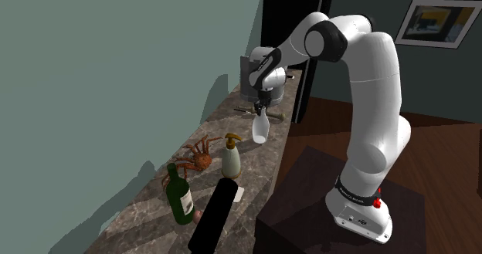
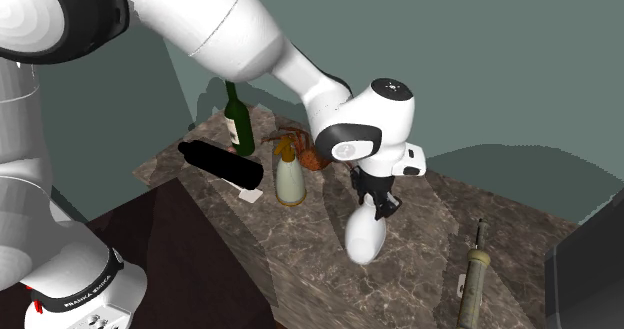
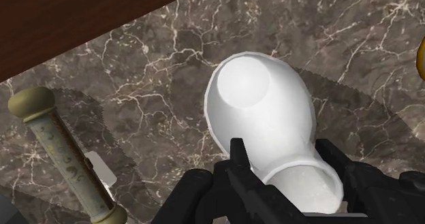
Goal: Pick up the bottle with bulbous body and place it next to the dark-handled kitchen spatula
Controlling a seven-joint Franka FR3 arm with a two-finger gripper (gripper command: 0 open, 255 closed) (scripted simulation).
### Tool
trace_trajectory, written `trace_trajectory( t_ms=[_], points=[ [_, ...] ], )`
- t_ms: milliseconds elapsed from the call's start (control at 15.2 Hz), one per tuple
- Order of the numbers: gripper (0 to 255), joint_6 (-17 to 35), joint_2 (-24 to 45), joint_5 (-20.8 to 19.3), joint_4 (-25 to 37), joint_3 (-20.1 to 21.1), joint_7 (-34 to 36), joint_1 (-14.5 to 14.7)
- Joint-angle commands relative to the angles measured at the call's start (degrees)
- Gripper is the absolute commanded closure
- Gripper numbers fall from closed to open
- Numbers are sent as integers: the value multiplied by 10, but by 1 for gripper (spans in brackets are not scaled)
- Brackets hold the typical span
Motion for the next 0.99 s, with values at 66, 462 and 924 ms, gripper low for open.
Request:
trace_trajectory(
  t_ms=[66,462,924],
  points=[
    [255,-17,-16,-7,2,-4,5,3],
    [255,-53,-47,-21,8,-12,15,9],
    [255,-98,-81,-36,20,-19,25,14]
  ],
)
